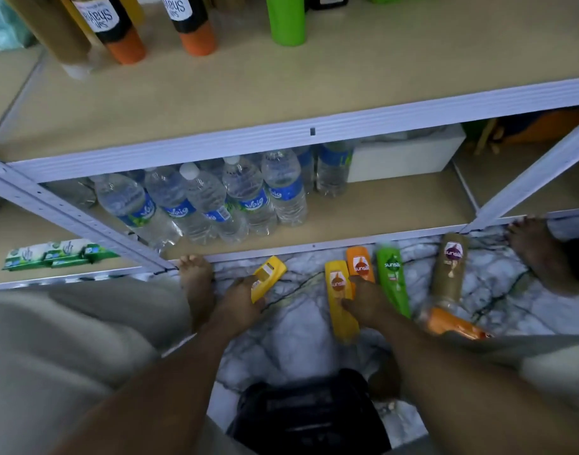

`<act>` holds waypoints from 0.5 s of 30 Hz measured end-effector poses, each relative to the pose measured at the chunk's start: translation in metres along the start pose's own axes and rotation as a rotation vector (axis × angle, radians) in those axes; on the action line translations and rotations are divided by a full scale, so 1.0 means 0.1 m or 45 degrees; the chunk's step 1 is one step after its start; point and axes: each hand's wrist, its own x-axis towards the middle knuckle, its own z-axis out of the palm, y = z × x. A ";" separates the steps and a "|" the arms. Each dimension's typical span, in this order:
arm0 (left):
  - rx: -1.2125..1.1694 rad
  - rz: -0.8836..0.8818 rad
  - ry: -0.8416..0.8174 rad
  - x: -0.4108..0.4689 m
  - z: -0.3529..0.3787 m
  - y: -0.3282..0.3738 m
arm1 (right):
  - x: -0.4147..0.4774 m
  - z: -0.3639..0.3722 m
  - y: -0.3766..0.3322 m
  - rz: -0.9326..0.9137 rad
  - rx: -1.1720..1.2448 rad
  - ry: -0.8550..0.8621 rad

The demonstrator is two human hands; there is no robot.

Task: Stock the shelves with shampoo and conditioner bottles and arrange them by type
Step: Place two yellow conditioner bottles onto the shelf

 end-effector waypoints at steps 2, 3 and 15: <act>-0.025 -0.032 -0.037 0.08 0.10 -0.08 | 0.09 0.13 0.04 0.044 0.044 -0.018; -0.028 -0.036 -0.050 0.12 0.14 -0.13 | 0.13 0.20 0.06 0.060 0.067 -0.027; -0.087 -0.201 -0.128 0.78 0.41 -0.48 | 0.57 0.62 -0.01 0.278 0.099 0.029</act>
